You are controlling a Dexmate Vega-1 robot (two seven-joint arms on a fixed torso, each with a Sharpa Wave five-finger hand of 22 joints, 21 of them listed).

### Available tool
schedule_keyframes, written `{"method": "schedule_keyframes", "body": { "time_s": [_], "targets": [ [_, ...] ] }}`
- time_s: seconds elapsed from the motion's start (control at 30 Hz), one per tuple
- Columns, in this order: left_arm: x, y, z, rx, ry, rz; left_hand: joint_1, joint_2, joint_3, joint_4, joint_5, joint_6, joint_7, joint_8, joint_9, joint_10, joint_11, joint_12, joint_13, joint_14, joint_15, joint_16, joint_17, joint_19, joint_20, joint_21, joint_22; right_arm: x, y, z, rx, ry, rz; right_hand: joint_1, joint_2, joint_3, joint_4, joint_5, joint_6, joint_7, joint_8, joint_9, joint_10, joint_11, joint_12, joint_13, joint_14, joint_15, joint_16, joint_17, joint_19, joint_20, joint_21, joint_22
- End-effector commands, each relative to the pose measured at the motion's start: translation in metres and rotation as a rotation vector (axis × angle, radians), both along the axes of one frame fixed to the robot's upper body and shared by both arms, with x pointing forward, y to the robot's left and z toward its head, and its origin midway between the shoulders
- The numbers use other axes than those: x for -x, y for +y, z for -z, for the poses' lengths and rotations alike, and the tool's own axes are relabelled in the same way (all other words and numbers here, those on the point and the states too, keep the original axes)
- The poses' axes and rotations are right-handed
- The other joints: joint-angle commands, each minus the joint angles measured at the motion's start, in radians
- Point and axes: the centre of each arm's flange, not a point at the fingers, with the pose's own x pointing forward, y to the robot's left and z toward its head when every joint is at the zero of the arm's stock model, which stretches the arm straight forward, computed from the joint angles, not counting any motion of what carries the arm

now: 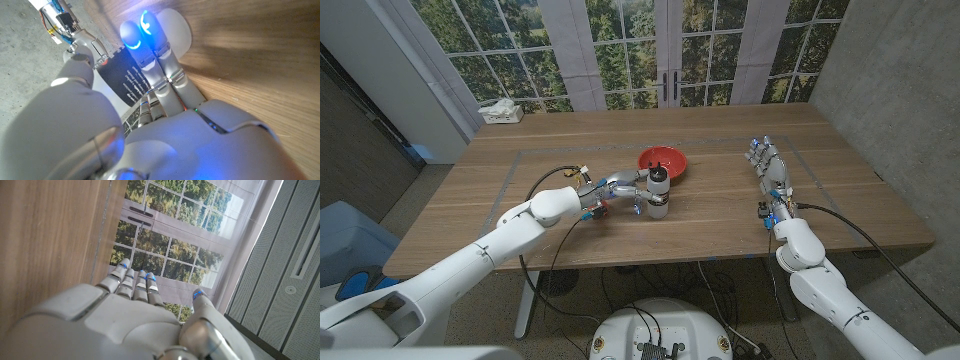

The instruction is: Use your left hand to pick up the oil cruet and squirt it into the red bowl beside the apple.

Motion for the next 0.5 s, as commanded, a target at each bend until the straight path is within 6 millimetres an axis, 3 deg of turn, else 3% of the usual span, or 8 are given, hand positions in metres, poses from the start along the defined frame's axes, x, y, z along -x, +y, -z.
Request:
{"method": "schedule_keyframes", "body": {
  "time_s": [0.03,0.1,0.23,0.5],
  "targets": [
    [-0.0111,-0.0152,0.0023,-0.037,0.049,0.025,0.052,0.028,0.022,0.002,-0.005,0.070,-0.001,0.018,0.003,0.039,-0.009,0.013,0.004,0.018,0.000,-0.018,0.004,-0.009,0.003,0.011,0.008,0.0012,-0.0057,0.0037,-0.013,-0.001,0.012,-0.001,-0.006,0.001,-0.004,0.003,0.011,0.003,0.006,0.006,0.011,-0.001,0.007,0.002,0.007,0.003,0.008,-0.001,0.005,0.004,-0.001,0.001],
    [-0.0120,-0.0171,0.0031,-0.034,0.062,0.029,0.061,0.036,0.026,0.004,-0.008,0.086,0.003,0.019,0.003,0.052,-0.006,0.015,0.005,0.021,0.001,-0.022,0.005,-0.013,0.003,0.014,0.009,0.0016,-0.0063,0.0045,-0.012,0.000,0.015,-0.001,-0.006,0.001,-0.004,0.003,0.011,0.003,0.005,0.006,0.011,-0.001,0.006,0.002,0.007,0.003,0.008,-0.001,0.005,0.004,-0.002,0.001],
    [-0.0137,-0.0190,0.0048,-0.027,0.079,0.037,0.089,0.087,0.042,0.013,-0.013,0.196,0.039,0.036,0.008,0.143,-0.003,0.035,0.005,0.030,0.001,-0.027,0.022,-0.032,0.003,0.030,0.016,0.0024,-0.0071,0.0060,-0.018,0.005,0.017,-0.002,-0.006,0.000,-0.004,0.003,0.011,0.003,0.005,0.006,0.011,-0.001,0.006,0.002,0.007,0.005,0.008,-0.002,0.006,0.004,-0.004,0.001],
    [-0.0125,-0.0195,0.0063,0.004,0.097,0.037,0.108,0.180,0.075,0.024,-0.009,0.358,0.044,0.072,0.018,0.219,-0.008,0.039,0.007,0.026,0.001,-0.028,0.040,-0.067,0.005,0.056,0.031,0.0031,-0.0071,0.0069,-0.028,0.007,0.017,-0.003,-0.006,0.000,-0.005,0.003,0.013,0.004,0.005,0.006,0.013,-0.002,0.006,0.002,0.007,0.007,0.007,-0.003,0.007,0.005,-0.008,0.002]
  ]
}}
